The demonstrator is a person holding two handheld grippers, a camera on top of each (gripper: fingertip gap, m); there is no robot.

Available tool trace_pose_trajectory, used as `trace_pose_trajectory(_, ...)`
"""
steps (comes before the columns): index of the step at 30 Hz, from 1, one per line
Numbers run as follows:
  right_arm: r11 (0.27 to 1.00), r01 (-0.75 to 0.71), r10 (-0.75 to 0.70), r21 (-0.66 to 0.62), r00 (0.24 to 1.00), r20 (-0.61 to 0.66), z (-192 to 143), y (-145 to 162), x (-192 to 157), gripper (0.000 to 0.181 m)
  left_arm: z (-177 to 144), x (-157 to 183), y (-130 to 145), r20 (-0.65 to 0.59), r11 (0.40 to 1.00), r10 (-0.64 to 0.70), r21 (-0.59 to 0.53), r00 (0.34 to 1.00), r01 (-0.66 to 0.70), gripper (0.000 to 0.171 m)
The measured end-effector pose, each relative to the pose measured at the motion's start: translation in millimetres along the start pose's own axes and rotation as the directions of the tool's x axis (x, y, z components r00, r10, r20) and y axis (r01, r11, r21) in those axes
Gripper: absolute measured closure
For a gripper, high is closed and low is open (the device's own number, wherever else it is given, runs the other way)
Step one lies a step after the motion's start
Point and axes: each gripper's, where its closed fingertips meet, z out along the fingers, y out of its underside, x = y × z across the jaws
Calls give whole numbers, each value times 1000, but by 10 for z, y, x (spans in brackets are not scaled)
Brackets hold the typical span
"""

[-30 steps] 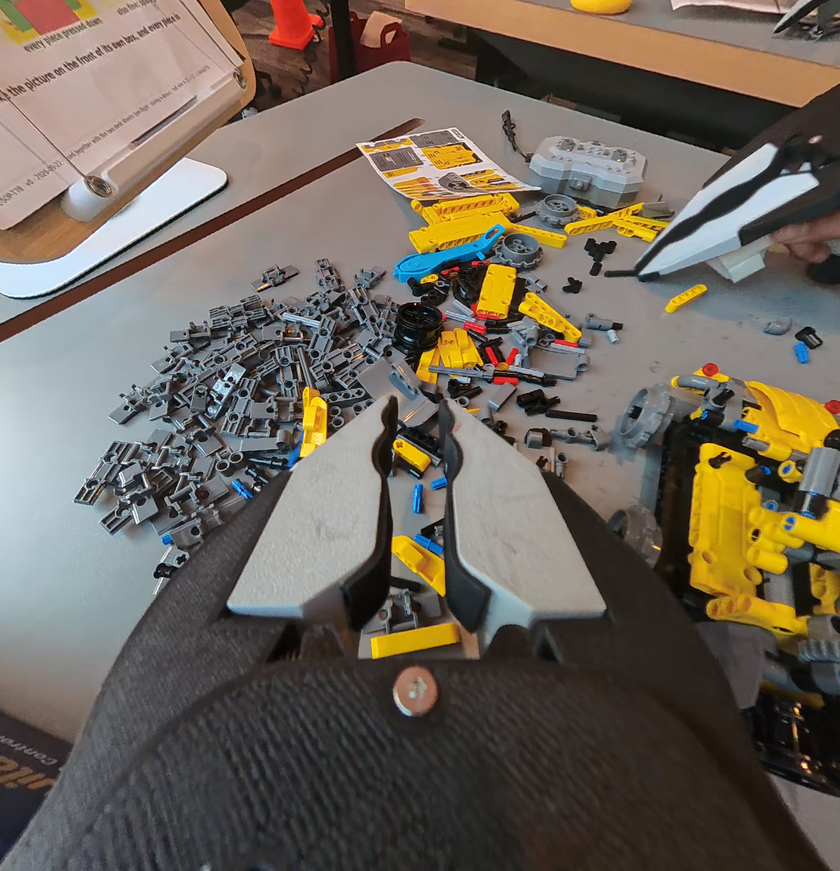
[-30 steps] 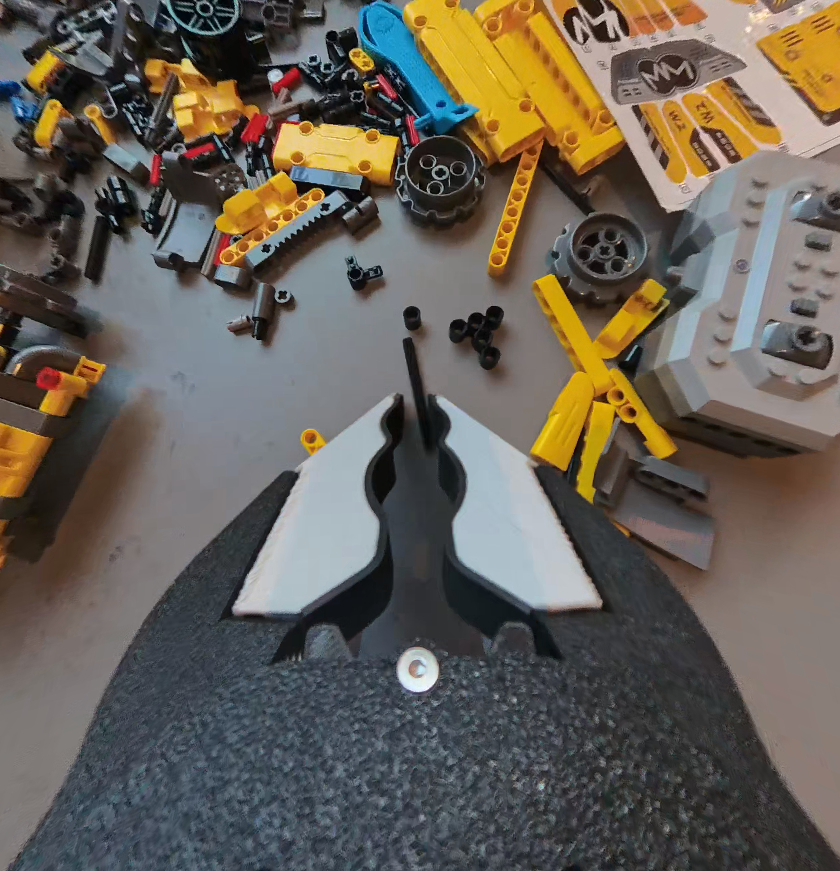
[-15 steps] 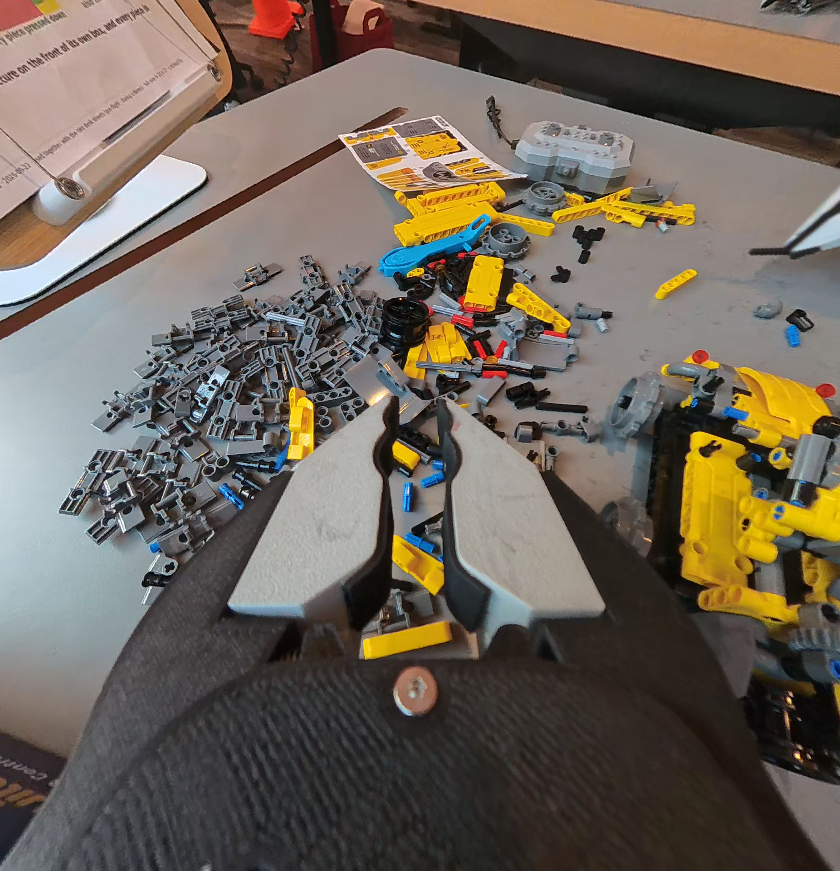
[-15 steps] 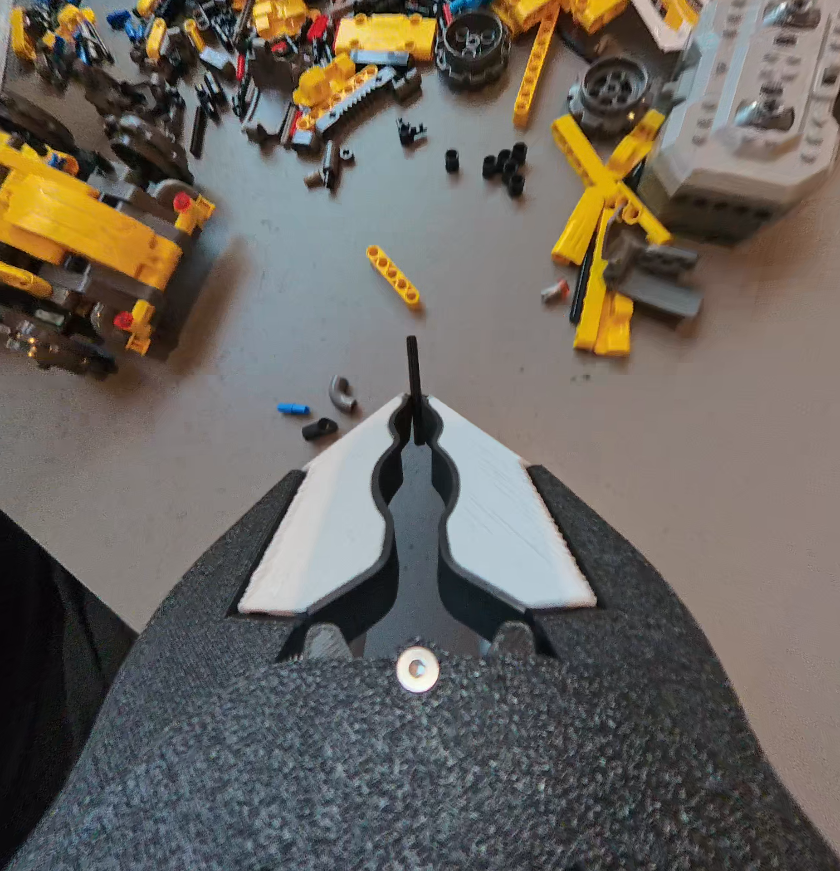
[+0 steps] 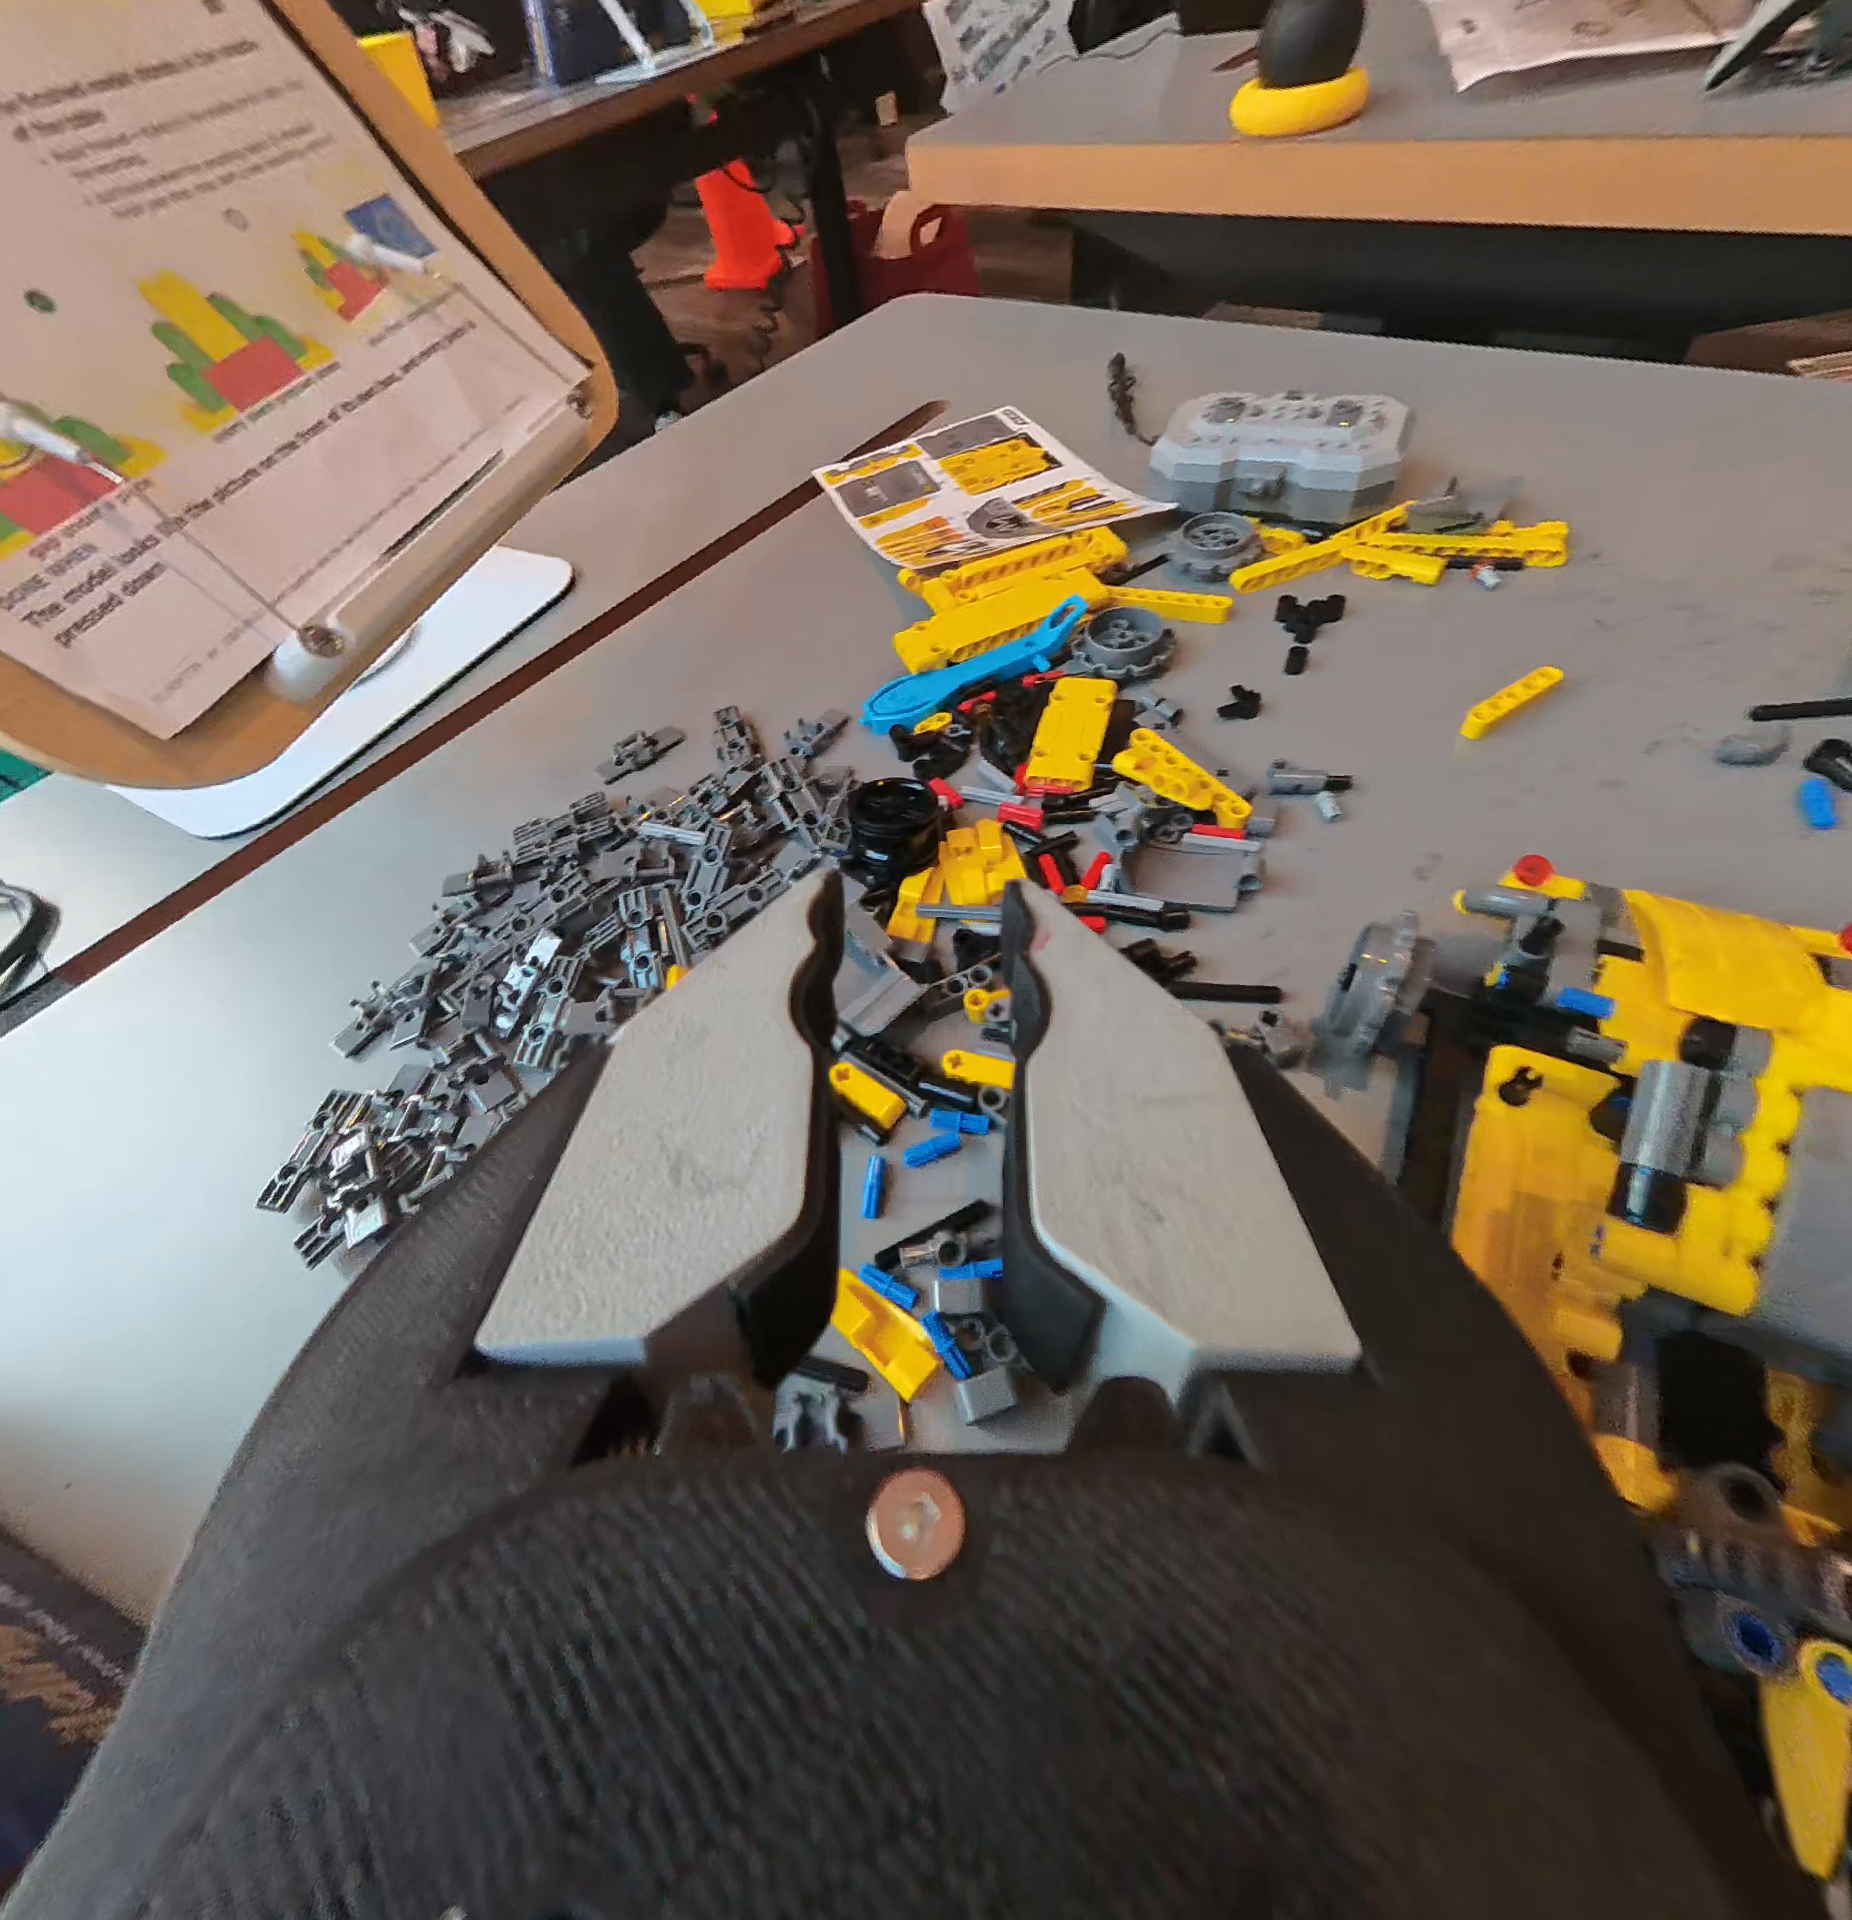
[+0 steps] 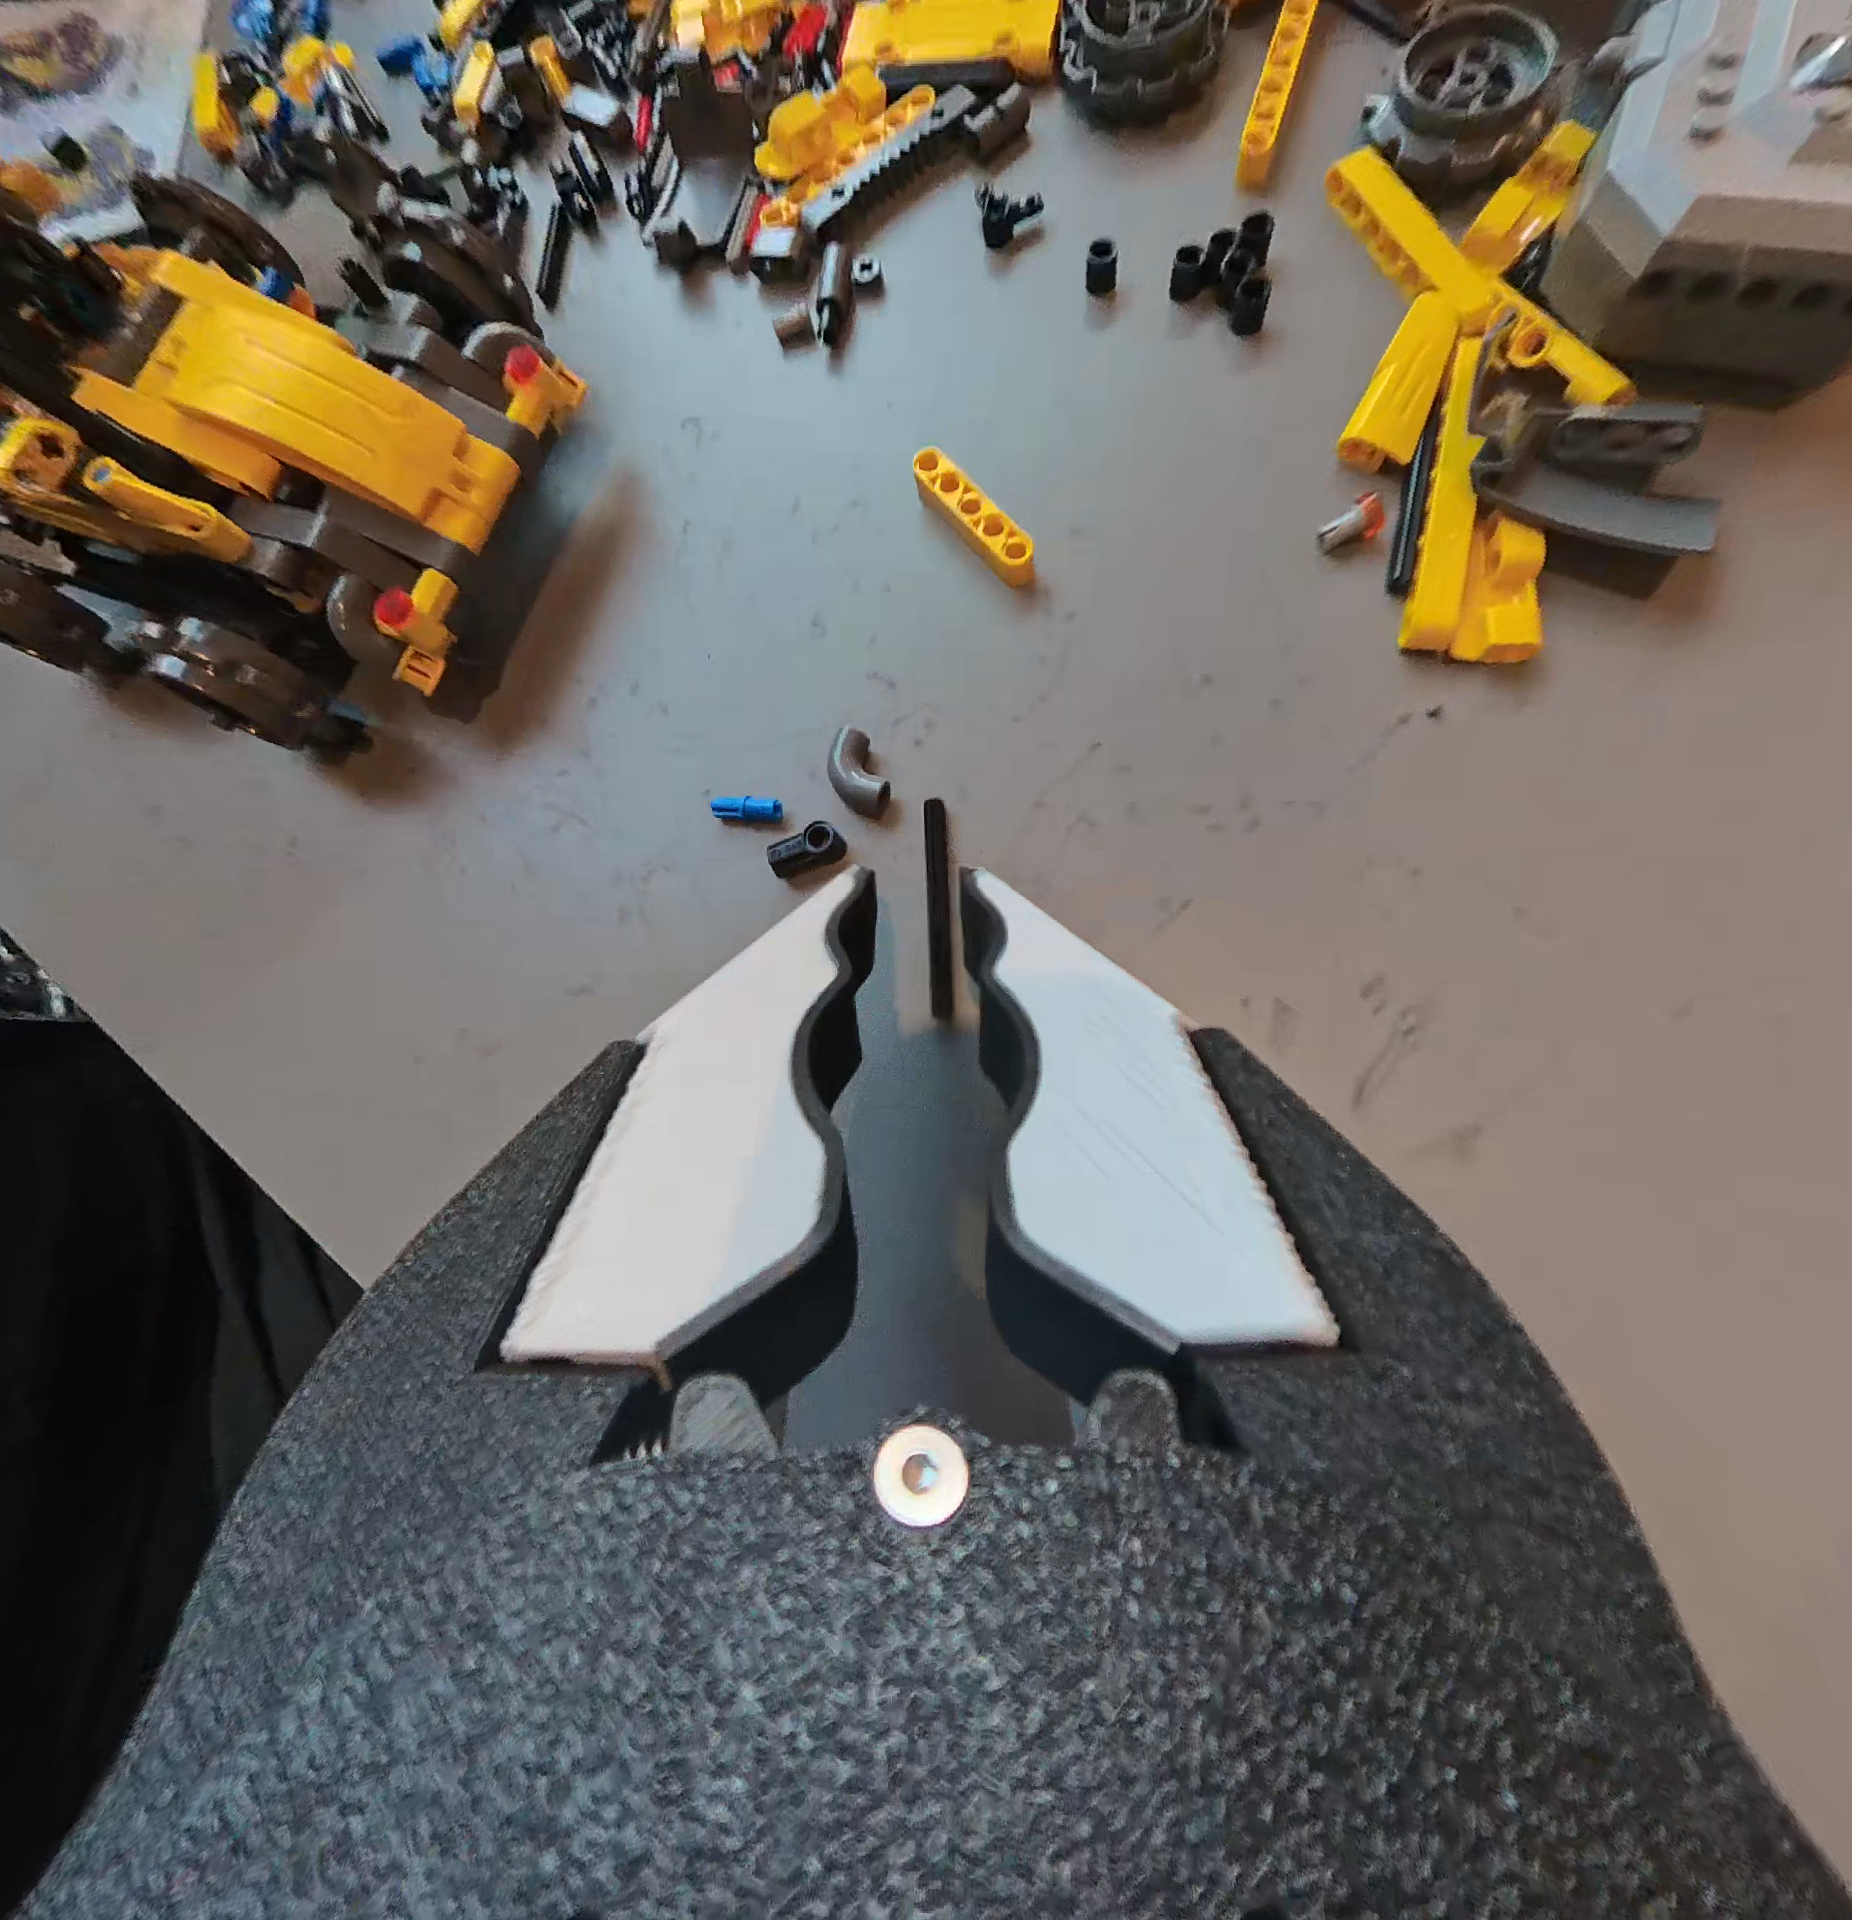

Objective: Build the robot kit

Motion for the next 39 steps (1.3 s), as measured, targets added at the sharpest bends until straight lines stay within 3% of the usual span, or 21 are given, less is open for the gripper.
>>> trace_pose_trajectory(6,986,1,13,166,997,-80,-155,-177,258,163,14,107,44,-35,999,25,-26,999,-26,145)
trace_pose_trajectory(10,991,14,18,134,971,-238,-130,-50,555,162,10,141,38,-50,999,29,-25,998,-30,146)
trace_pose_trajectory(18,979,-2,35,202,987,-159,-168,-136,526,161,50,166,102,-59,998,38,-47,998,-41,147)
trace_pose_trajectory(26,978,12,25,210,985,-172,-179,-144,523,171,62,238,84,-66,999,35,-37,997,-37,148)
trace_pose_trajectory(39,969,-28,74,247,981,-182,-227,-168,590,171,68,299,81,-83,999,41,-33,996,-44,147)
